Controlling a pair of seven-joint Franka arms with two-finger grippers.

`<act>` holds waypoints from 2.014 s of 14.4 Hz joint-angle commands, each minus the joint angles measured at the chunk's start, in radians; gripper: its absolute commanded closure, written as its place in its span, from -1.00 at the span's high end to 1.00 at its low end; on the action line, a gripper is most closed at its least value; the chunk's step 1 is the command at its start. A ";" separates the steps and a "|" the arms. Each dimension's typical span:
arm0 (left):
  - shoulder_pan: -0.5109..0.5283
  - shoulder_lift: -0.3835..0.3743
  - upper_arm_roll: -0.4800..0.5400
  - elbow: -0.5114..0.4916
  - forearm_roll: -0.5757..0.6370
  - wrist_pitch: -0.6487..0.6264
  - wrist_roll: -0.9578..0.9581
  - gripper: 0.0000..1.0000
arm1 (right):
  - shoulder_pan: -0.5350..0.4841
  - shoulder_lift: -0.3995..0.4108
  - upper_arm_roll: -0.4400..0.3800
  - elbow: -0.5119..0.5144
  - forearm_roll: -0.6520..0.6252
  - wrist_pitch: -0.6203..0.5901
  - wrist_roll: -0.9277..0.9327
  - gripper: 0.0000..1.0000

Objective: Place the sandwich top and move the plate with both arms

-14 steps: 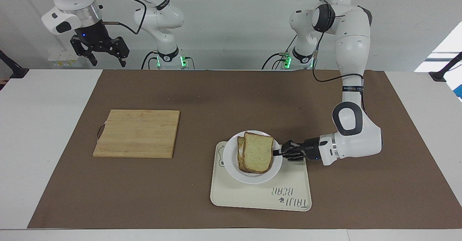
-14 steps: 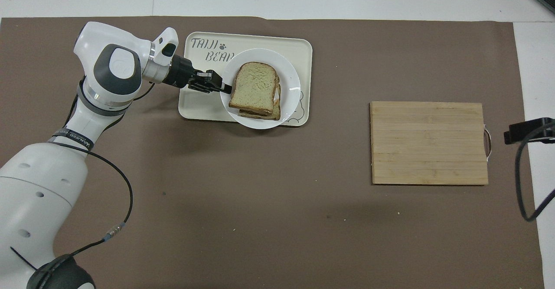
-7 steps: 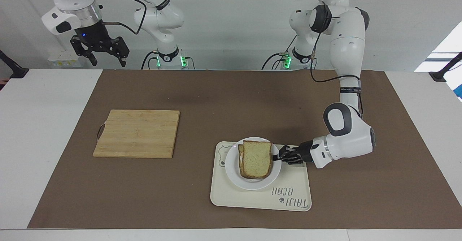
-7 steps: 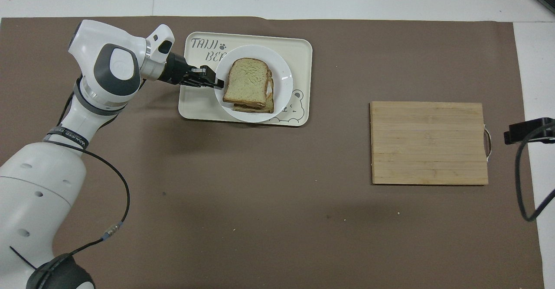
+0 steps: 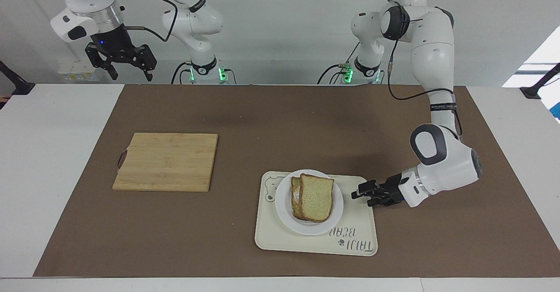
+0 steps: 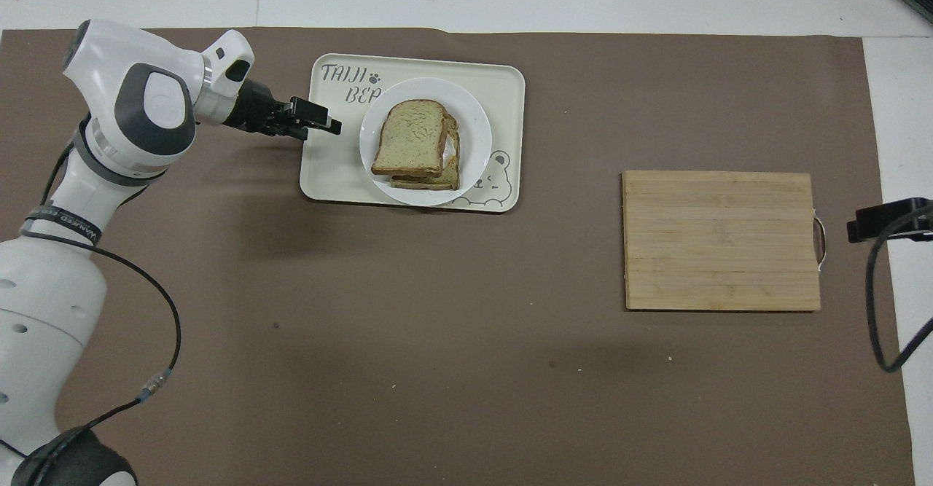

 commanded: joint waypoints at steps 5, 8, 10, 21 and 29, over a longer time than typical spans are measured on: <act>-0.003 -0.200 0.043 -0.019 0.310 0.005 -0.097 1.00 | -0.007 -0.005 0.004 0.002 0.003 -0.009 -0.008 1.00; -0.003 -0.286 0.075 -0.028 0.436 -0.032 -0.133 1.00 | -0.007 -0.005 0.002 0.002 0.003 -0.009 -0.008 1.00; -0.014 -0.342 0.077 -0.027 0.546 -0.121 -0.210 1.00 | -0.007 -0.005 0.002 0.002 0.003 -0.009 -0.009 1.00; -0.002 -0.751 0.075 -0.304 0.615 -0.388 -0.347 1.00 | -0.007 -0.005 0.004 0.002 0.005 -0.009 -0.008 1.00; -0.003 -0.757 0.077 -0.275 0.612 -0.448 -0.338 1.00 | -0.007 -0.005 0.002 0.002 0.003 -0.009 -0.009 1.00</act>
